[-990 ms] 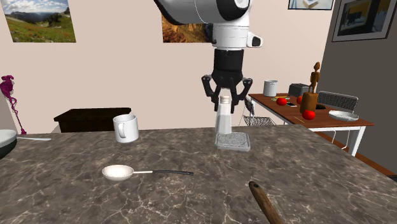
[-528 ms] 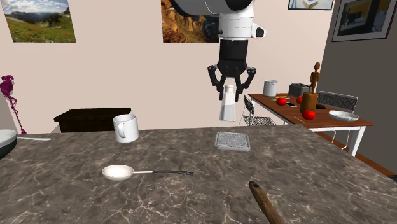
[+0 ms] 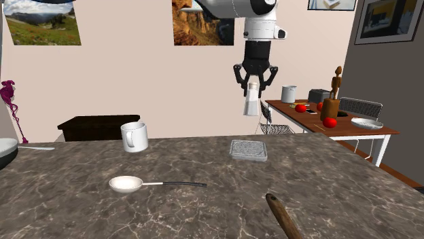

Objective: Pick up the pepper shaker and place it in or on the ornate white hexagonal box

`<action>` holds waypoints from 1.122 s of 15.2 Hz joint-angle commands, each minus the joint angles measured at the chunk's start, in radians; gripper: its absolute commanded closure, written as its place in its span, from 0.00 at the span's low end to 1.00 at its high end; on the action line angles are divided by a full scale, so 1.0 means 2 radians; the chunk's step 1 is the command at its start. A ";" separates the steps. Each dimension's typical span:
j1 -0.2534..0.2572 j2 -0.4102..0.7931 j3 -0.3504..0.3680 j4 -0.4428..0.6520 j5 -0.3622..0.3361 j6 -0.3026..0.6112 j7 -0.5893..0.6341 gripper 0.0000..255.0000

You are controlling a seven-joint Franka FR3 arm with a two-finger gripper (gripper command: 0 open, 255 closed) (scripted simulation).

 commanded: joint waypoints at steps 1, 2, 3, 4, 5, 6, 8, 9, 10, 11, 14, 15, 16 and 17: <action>-0.013 0.054 0.002 0.079 0.016 -0.028 -0.002 1.00; -0.021 0.083 0.004 0.126 0.023 -0.045 -0.001 1.00; -0.031 0.116 0.007 0.179 0.031 -0.066 0.000 1.00; -0.043 0.154 0.011 0.244 0.039 -0.092 0.004 1.00; -0.067 0.222 0.018 0.363 0.051 -0.141 0.013 1.00; -0.063 0.212 0.019 0.338 0.048 -0.127 0.011 1.00; -0.056 0.199 0.017 0.300 0.046 -0.103 0.008 1.00; -0.053 0.193 0.016 0.284 0.045 -0.093 0.007 1.00; -0.050 0.189 0.016 0.269 0.044 -0.083 0.005 1.00; -0.048 0.185 0.015 0.256 0.044 -0.073 0.004 1.00; -0.042 0.176 0.014 0.220 0.043 -0.047 0.001 1.00; -0.040 0.174 0.014 0.210 0.042 -0.039 0.000 1.00; -0.039 0.172 0.014 0.200 0.042 -0.031 -0.001 1.00; -0.038 0.171 0.014 0.190 0.042 -0.023 -0.002 1.00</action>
